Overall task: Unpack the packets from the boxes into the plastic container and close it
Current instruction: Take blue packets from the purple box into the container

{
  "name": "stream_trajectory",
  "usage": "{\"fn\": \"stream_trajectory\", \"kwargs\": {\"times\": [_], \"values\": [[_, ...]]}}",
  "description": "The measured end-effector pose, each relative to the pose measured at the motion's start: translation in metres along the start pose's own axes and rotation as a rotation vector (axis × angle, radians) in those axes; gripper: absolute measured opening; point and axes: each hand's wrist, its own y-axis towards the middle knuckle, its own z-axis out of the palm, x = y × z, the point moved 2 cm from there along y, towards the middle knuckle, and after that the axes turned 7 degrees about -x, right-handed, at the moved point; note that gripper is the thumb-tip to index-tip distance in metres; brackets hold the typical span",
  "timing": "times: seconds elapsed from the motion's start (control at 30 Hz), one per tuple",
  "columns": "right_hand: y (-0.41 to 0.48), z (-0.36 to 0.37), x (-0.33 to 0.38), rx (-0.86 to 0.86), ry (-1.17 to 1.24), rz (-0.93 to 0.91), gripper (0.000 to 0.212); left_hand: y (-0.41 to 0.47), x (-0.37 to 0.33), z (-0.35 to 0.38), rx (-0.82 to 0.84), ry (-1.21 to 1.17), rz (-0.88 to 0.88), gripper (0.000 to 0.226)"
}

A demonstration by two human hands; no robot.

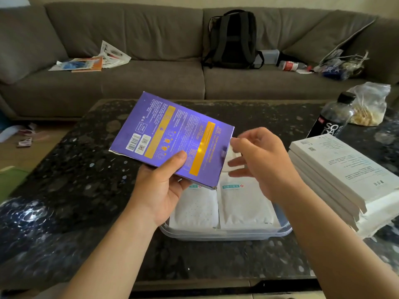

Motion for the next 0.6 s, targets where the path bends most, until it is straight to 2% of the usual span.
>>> {"fn": "stream_trajectory", "kwargs": {"times": [0.1,0.2,0.43,0.6], "values": [[0.0005,0.0058,-0.0053,0.012,-0.193,-0.008,0.040,0.0013,0.0023,0.0002,-0.018,0.024,0.031,0.043],[-0.0006,0.0082,-0.0070,0.042,-0.291,0.012,0.040,0.0013,0.0045,0.0013,-0.019,0.056,0.057,0.042],[0.0013,0.0048,-0.0059,0.133,-0.042,0.133,0.022,0.0033,0.0045,-0.0001,-0.016,0.057,0.056,0.040],[0.0017,0.0070,-0.0059,0.151,0.150,0.203,0.017,0.0050,0.0021,-0.0013,-0.015,-0.016,0.018,0.041]]}}
